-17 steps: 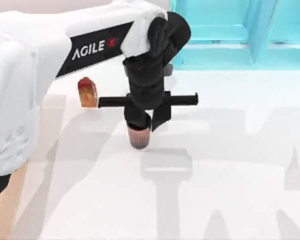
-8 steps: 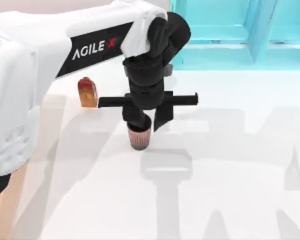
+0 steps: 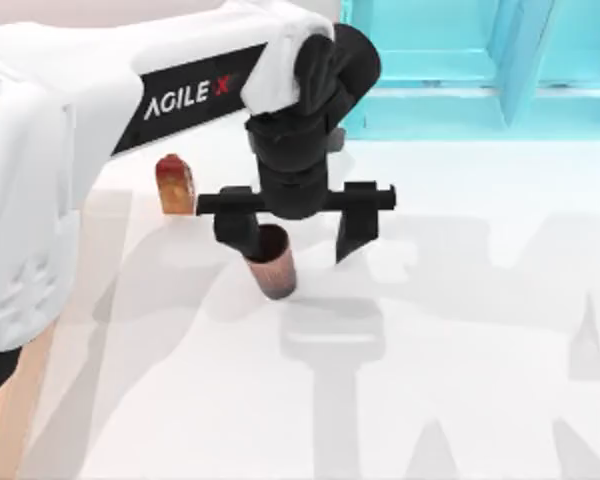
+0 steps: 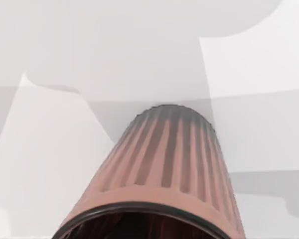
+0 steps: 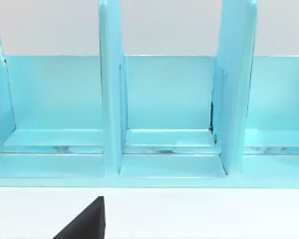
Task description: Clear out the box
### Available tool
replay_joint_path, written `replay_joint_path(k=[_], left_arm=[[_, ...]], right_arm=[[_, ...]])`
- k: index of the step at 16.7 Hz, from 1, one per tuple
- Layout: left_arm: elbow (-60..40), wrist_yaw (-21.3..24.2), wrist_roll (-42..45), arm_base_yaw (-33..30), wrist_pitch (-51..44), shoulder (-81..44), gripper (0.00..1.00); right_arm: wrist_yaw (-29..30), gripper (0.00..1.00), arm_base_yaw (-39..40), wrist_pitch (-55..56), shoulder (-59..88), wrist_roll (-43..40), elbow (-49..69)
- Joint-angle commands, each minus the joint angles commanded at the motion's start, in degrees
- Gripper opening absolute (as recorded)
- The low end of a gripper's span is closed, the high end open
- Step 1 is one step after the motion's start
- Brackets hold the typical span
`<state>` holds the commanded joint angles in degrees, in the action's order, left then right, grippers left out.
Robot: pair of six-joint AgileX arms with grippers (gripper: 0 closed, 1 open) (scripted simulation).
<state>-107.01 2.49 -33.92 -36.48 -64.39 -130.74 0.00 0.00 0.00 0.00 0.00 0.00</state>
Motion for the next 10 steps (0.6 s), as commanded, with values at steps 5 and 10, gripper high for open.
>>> replay_joint_path(k=[5, 10], left_arm=[[0.0, 0.0, 0.0, 0.0, 0.0, 0.0, 1.0], [-0.95, 0.0, -0.13, -0.07, -0.94, -0.12, 1.0]], right_arm=[[0.0, 1.0, 0.0, 0.0, 0.0, 0.0, 0.0], [0.0, 1.0, 0.0, 0.0, 0.0, 0.0, 0.0]])
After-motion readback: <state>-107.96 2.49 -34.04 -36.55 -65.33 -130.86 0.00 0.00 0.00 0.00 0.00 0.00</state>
